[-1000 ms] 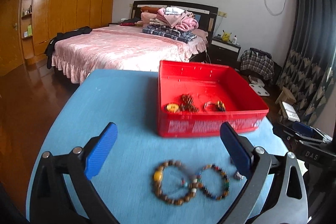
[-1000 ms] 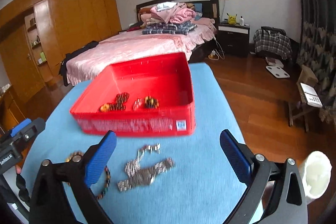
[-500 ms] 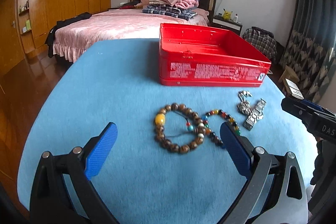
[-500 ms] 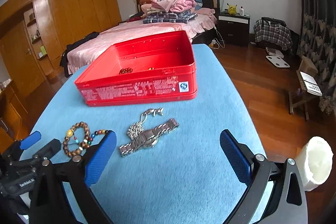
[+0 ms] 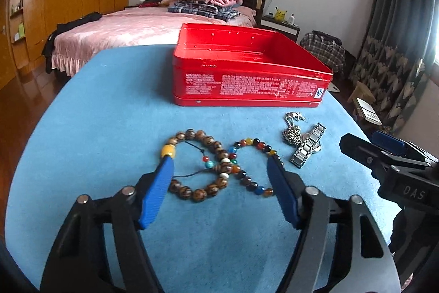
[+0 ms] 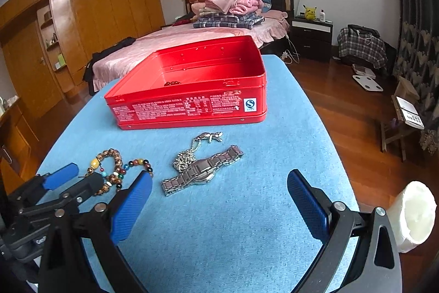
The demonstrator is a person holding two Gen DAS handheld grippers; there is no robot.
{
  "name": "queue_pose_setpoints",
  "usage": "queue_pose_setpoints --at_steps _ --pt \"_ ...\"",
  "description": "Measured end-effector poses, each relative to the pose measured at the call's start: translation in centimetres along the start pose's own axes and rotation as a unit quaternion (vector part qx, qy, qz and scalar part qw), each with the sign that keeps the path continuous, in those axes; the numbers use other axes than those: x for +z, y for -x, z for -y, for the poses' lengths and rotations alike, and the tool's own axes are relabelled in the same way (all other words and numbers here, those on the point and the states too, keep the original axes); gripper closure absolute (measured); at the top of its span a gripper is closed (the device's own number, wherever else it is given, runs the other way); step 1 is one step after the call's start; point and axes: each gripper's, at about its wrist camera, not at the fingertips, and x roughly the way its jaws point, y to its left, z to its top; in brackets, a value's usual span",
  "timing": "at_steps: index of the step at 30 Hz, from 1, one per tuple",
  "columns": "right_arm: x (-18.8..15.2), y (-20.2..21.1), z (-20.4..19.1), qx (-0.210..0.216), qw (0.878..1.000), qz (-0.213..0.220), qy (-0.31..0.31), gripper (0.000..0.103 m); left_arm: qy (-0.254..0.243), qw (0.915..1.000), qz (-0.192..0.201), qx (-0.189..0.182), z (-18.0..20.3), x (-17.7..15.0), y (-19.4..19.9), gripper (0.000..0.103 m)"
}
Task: Organize jewelry
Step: 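Move the left gripper to the brown bead bracelet while the right approaches the multicolour bracelet, then close the left gripper on the brown bracelet while the right closes on the multicolour bracelet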
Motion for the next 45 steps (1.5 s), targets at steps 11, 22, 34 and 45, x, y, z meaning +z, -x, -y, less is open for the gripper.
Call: queue_pose_setpoints --at_steps 11,22,34,45 --pt "-0.1 -0.3 0.4 0.002 1.0 -0.004 -0.003 0.006 0.004 0.9994 -0.032 -0.011 -0.7 -1.0 -1.7 0.053" --pt "-0.3 -0.5 -0.9 0.017 1.0 -0.01 0.012 0.006 0.004 0.9996 -0.03 0.002 -3.3 -1.8 -0.5 0.075" --pt "-0.5 -1.0 -3.5 0.05 0.998 -0.024 0.032 0.015 -0.026 0.9987 -0.044 0.009 -1.9 -1.4 -1.7 0.063" --pt "-0.8 -2.1 -4.8 0.084 0.995 -0.05 0.034 0.045 0.003 0.9992 -0.04 0.009 -3.2 -1.5 -1.4 0.093"
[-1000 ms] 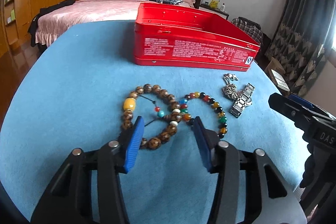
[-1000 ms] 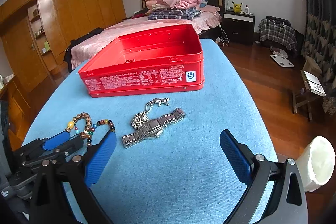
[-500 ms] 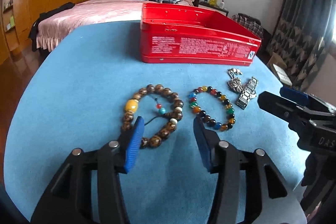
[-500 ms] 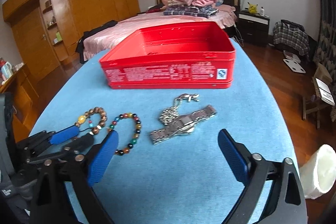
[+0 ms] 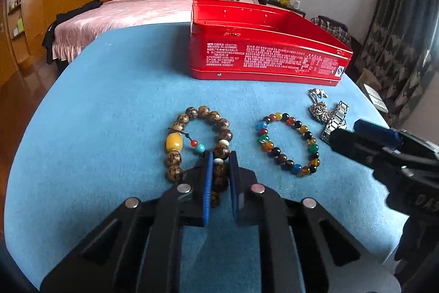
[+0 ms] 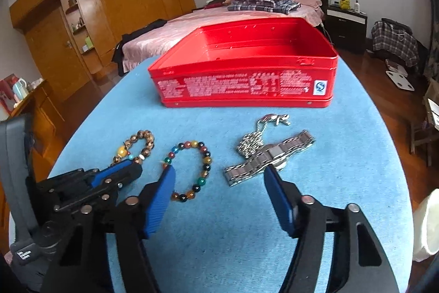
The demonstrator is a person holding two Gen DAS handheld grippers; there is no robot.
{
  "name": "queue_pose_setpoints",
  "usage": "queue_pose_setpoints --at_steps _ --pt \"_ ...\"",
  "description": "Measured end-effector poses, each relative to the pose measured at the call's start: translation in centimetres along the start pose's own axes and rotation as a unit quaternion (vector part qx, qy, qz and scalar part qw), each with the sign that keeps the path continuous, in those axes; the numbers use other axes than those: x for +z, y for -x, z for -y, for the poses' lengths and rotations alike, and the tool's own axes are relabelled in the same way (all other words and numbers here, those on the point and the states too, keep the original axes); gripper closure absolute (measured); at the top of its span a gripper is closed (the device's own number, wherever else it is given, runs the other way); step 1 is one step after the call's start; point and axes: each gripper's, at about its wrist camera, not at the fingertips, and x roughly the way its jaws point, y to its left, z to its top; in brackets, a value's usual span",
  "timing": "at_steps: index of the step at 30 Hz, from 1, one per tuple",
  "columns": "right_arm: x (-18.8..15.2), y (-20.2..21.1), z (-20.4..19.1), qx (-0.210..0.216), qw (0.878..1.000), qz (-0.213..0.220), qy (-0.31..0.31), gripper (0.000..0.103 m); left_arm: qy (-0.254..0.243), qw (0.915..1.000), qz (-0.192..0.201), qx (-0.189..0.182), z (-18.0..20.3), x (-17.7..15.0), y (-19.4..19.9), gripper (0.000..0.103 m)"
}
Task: Organize jewelry
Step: 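Close the left gripper on the brown bracelet while the right closes on the multicolour bracelet, then lift both bracelets and carry them into the red tin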
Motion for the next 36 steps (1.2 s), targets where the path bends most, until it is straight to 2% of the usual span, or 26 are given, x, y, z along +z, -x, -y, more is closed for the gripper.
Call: queue_pose_setpoints --at_steps 3,6,11,25,31,32,34,36 --pt "-0.1 -0.3 -0.3 0.001 1.0 -0.006 0.003 0.058 0.007 1.0 0.001 -0.005 -0.3 0.0 0.0 0.093" --pt "-0.2 -0.6 -0.8 0.003 1.0 -0.011 0.007 0.066 0.008 0.9999 0.001 -0.006 -0.4 0.1 0.0 0.093" --pt "-0.4 -1.1 -1.7 0.005 1.0 -0.019 0.021 0.072 0.012 0.9999 0.002 -0.005 -0.6 0.1 0.3 0.093" --pt "-0.1 -2.8 -2.3 -0.004 0.999 -0.033 0.018 0.072 0.018 0.9998 0.009 -0.009 -0.9 0.3 0.4 0.093" --pt "-0.2 -3.3 -3.1 -0.023 0.998 -0.028 0.045 0.073 0.023 0.9996 0.008 -0.011 -0.9 0.2 0.3 0.093" --pt "-0.3 -3.3 -3.2 -0.025 0.998 -0.028 0.047 0.076 0.023 0.9996 0.008 -0.012 -0.9 0.2 0.3 0.093" --pt "-0.3 -3.3 -3.2 -0.029 0.998 -0.028 0.051 0.092 0.024 0.9996 0.009 -0.013 -1.1 0.2 0.4 0.093" --pt "-0.4 -3.1 -3.1 -0.02 0.998 -0.03 0.046 0.095 0.029 0.9994 0.012 -0.014 -1.3 0.3 0.4 0.093"
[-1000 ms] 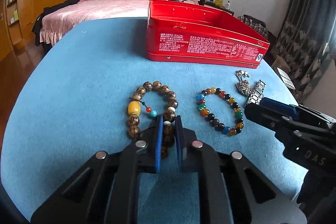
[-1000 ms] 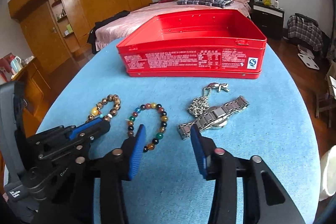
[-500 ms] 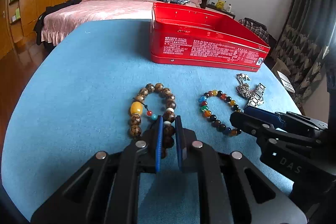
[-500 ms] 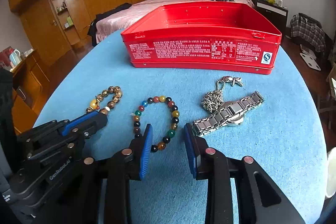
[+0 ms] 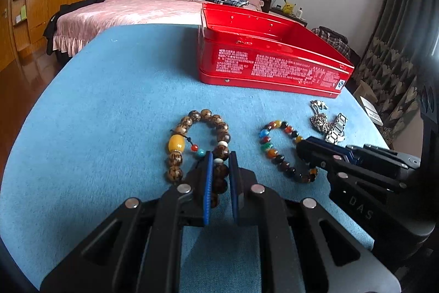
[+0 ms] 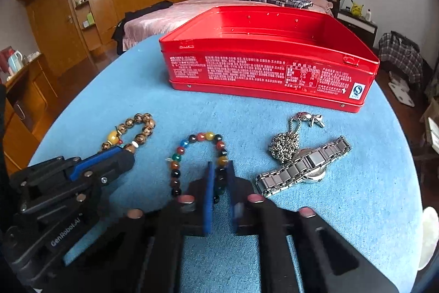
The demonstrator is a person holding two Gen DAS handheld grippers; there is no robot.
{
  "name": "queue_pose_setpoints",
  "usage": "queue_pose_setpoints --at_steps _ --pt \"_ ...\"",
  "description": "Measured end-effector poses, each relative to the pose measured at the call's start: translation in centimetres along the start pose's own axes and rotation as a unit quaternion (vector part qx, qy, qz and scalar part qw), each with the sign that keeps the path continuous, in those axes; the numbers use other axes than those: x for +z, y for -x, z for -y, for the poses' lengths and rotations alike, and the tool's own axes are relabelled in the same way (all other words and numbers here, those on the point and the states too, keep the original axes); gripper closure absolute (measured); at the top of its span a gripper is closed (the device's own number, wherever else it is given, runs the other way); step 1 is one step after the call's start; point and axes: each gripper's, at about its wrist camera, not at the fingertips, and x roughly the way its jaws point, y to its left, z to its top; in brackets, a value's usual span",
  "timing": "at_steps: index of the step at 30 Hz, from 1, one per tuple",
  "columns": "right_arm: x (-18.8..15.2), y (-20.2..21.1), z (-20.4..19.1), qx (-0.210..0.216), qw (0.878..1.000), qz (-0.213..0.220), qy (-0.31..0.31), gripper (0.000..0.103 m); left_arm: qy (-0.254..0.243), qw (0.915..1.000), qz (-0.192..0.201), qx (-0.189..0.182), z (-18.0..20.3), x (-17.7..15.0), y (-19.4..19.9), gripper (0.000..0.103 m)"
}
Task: Organize jewelry
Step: 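Lift both bracelets and carry them into the red tin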
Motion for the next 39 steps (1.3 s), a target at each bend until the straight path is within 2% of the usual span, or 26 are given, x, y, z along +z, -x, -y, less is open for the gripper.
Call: queue_pose_setpoints --at_steps 11,25,39 --pt "2.5 4.6 1.0 0.036 0.998 0.051 -0.006 0.095 0.015 0.999 0.04 -0.011 0.2 2.4 2.3 0.093" --pt "6.3 7.1 3.0 0.019 0.996 0.087 -0.004 0.095 0.013 0.9965 0.074 -0.036 2.5 6.3 3.5 0.093" --pt "11.9 7.7 4.8 0.01 0.991 0.131 0.001 0.095 -0.012 0.9904 0.126 -0.055 5.8 12.7 3.5 0.093"
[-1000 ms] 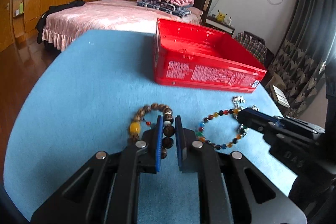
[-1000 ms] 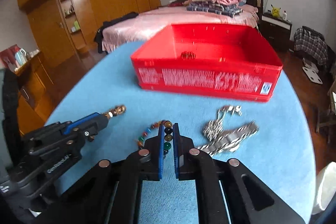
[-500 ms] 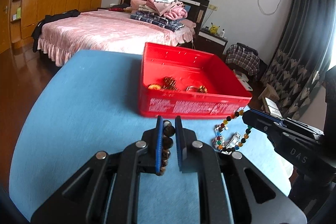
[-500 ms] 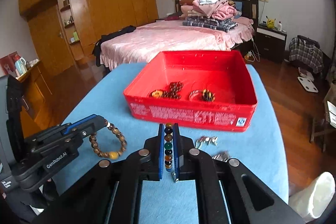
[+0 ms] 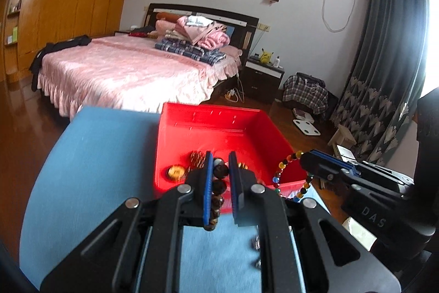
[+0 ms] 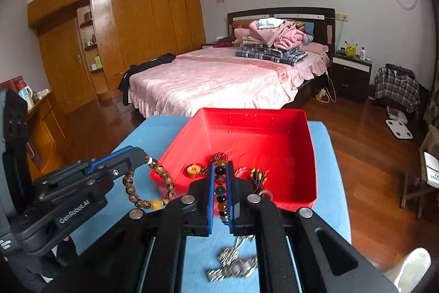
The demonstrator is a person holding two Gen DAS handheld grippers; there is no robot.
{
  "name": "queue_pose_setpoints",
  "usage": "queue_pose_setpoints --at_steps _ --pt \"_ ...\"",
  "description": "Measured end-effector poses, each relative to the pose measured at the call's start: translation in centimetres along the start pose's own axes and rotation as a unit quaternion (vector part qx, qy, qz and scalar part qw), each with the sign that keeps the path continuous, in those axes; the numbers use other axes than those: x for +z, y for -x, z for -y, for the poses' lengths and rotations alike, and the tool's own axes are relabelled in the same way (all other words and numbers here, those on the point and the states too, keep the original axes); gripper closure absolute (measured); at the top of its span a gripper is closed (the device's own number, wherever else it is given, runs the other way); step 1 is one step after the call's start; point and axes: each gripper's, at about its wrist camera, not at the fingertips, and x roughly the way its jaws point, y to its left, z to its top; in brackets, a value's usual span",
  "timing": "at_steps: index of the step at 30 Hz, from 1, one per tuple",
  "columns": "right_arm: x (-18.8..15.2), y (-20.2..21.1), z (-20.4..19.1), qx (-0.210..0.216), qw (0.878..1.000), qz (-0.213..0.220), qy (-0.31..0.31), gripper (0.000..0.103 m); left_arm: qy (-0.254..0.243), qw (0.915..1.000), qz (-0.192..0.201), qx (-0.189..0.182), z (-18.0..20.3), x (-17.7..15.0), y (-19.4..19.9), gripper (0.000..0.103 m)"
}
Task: Organize jewelry
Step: 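Lift both bracelets and carry them into the red tin, then open both grippers to release the bracelets in the tin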
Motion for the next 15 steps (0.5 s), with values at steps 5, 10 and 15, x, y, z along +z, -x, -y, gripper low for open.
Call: queue_pose_setpoints --at_steps 5,10,15 --pt "1.8 -1.0 1.4 -0.013 1.0 0.012 0.0 0.095 -0.006 0.9999 0.015 -0.002 0.4 2.5 -1.4 0.093" --pt "3.7 -2.7 2.6 -0.017 1.0 0.024 -0.003 0.095 -0.006 0.9994 0.034 -0.005 0.5 5.0 -3.6 0.093" --pt "3.9 -5.9 4.0 -0.022 1.0 0.002 -0.016 0.095 -0.003 0.9999 0.013 0.003 0.0 5.4 -7.6 0.093"
